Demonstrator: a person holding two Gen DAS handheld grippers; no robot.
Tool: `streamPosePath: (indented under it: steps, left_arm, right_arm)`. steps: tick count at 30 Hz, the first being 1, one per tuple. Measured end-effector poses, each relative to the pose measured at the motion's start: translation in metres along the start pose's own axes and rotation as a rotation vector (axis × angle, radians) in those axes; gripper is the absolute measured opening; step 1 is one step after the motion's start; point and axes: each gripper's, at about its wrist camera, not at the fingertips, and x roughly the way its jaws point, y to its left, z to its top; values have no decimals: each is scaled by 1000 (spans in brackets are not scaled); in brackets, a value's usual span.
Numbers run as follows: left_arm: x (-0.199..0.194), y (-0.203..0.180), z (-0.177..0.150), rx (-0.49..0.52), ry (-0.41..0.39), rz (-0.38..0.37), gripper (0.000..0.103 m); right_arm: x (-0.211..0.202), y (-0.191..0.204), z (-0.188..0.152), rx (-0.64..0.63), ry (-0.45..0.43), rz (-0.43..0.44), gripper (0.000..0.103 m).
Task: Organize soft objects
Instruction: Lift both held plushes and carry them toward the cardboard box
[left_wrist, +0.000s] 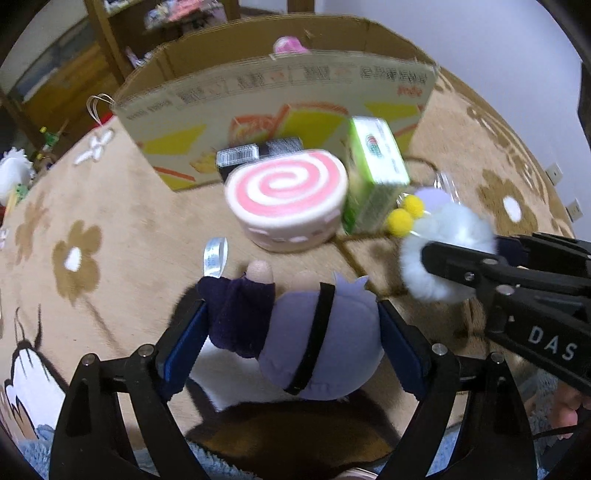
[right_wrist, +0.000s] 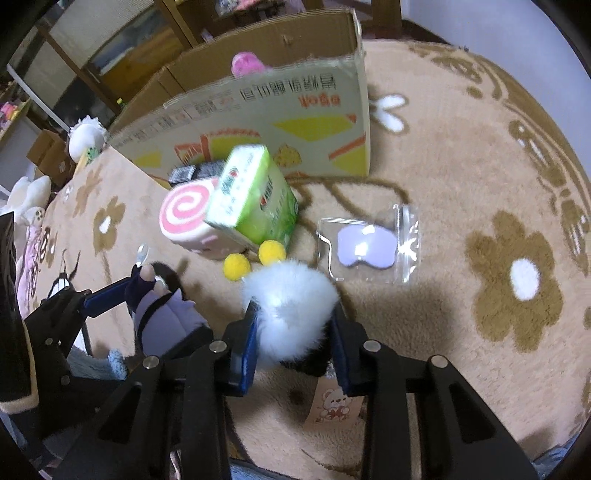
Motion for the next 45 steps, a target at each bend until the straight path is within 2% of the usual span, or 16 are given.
streamPosePath:
  steps: [9,12,24,30,35,45]
  left_arm:
    - [-41,10,1,-51,-214,79,88]
    - [-52,13,3,-64,-280,83,88]
    - [-83,20,5,-71,-475,163,88]
    - [-101,23,5,-82,-561,226,88]
    - [-113,24,9,-58,-636,267,88]
    - [-116,45,38,-88,-699,250,88]
  right_arm:
    - [-40,1,0,-40,-152,-44,35]
    - [-52,8,-1,-57,-220,-65,35]
    - [-91,25,-6,-98,-452,-163,35]
    - [-112,26,-4,-96,-575,-187,35]
    - [-122,30,2,-105,-630,-204,35]
    - [-125,40,27,-152,-704,-231,35]
